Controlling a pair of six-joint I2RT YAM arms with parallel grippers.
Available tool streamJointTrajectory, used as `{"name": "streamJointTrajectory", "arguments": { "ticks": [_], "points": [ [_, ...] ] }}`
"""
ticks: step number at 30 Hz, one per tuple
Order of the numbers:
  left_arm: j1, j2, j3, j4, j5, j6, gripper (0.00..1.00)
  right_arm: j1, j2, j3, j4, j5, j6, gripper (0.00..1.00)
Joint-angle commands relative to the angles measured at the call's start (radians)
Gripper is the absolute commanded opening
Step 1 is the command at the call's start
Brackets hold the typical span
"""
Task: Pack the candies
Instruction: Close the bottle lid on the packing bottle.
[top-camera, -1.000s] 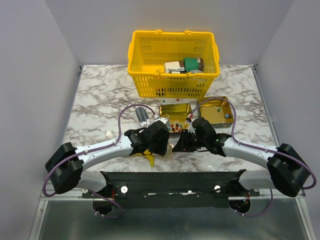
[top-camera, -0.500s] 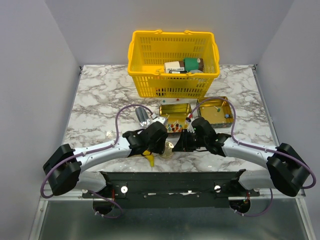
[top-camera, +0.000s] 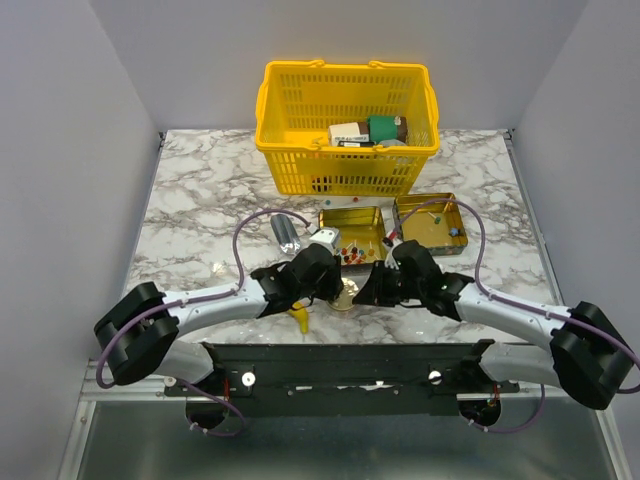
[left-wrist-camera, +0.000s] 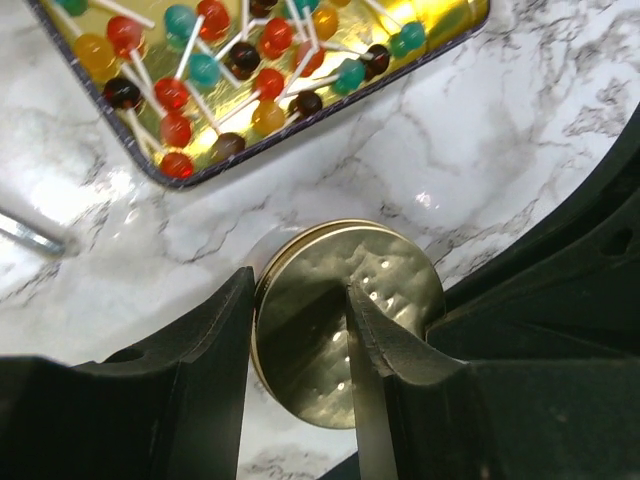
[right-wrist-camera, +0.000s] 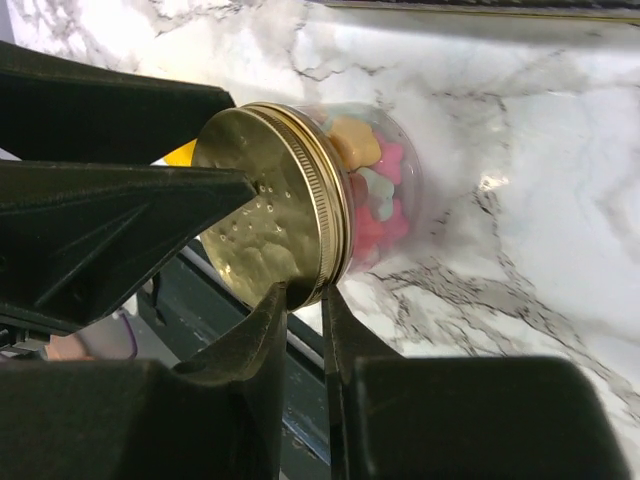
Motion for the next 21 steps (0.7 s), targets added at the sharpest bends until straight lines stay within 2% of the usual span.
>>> {"name": "streamJointTrajectory", "arguments": {
  "ticks": [1, 5, 9, 14, 17, 18, 21],
  "points": [
    [-0.054, 0.109, -0.04, 0.056, 0.131, 0.012, 0.42, 0.003, -0.043, -0.042, -0.132, 0.152, -0.034, 0.24],
    [-0.077, 0.166, -0.035, 0.125, 0.113, 0.01, 0.43, 0.003, -0.072, -0.043, -0.168, 0.182, -0.054, 0.24],
    [-0.09, 0.198, -0.049, 0.197, 0.089, 0.007, 0.42, 0.003, -0.036, -0.066, -0.169, 0.213, -0.051, 0.22],
    [-0.1, 0.227, -0.115, 0.303, 0.053, -0.008, 0.37, 0.006, 0.006, -0.114, -0.119, 0.233, -0.025, 0.15],
    [-0.111, 0.216, -0.17, 0.382, 0.02, -0.013, 0.37, 0.008, -0.014, -0.123, -0.117, 0.244, -0.019, 0.14],
    [-0.113, 0.207, -0.181, 0.396, 0.009, -0.014, 0.37, 0.008, -0.025, -0.123, -0.117, 0.244, -0.019, 0.14],
    [-0.119, 0.14, -0.192, 0.372, -0.024, -0.004, 0.48, 0.008, -0.087, -0.111, -0.138, 0.247, -0.015, 0.15]
  ]
}}
